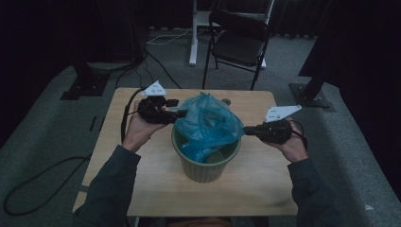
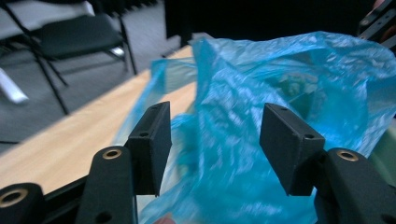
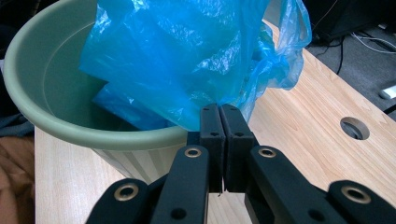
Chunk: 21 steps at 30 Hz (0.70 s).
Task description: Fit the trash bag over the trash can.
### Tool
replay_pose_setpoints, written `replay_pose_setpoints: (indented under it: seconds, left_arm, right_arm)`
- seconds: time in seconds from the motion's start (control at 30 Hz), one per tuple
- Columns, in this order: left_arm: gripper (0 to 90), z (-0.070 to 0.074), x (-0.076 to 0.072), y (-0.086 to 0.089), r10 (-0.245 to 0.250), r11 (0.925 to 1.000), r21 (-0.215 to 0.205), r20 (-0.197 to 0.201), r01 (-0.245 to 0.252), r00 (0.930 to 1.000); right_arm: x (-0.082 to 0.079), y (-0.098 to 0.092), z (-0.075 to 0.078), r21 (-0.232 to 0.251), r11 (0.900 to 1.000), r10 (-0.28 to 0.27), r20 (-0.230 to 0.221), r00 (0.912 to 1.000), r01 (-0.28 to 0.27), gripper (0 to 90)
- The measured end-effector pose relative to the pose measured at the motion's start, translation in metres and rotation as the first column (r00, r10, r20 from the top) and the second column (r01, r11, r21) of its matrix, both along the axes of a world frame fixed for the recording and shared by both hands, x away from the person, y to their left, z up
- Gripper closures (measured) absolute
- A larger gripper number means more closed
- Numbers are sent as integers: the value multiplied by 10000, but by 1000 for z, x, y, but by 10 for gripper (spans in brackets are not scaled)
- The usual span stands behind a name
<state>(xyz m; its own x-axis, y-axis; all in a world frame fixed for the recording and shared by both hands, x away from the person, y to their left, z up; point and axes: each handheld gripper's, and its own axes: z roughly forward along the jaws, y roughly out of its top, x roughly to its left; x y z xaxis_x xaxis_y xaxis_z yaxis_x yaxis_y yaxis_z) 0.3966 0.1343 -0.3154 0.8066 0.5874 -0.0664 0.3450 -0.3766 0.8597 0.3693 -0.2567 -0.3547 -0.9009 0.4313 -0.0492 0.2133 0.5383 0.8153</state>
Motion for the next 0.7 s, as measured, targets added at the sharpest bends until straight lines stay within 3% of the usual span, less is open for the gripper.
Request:
replay_pose_setpoints:
  seconds: [0.07, 0.13, 0.27, 0.3, 0.43, 0.7]
  left_arm:
    - [451, -5, 12, -11, 30, 9994, 352, -819, -1, 9966]
    - [606, -10, 14, -16, -49, 9985, 543, -955, 101, 9954]
    - [787, -13, 10, -20, -150, 9970, 740, -834, 212, 9964]
    - [808, -13, 4, -22, -161, 9944, 1027, -653, 227, 9977]
    - [834, -10, -5, -22, -289, 9934, 1104, -297, 320, 9991]
    - [834, -9, -16, -20, -346, 9919, 1227, 152, 325, 9993]
  right_arm:
    - [0, 0, 0, -14, 10000, 16, -8, 10000, -16, 884]
    - [0, -1, 1, -60, 10000, 22, -17, 10000, -22, 879]
    - [0, -2, 1, -110, 9999, 48, -86, 10000, -49, 837]
    - [-1, -3, 2, -120, 9999, 69, -152, 9999, -71, 787]
    - [0, -9, 12, 310, 9995, -39, -170, 9998, 45, 670]
    - [1, -5, 39, 939, 9954, -180, -46, 9998, 184, 601]
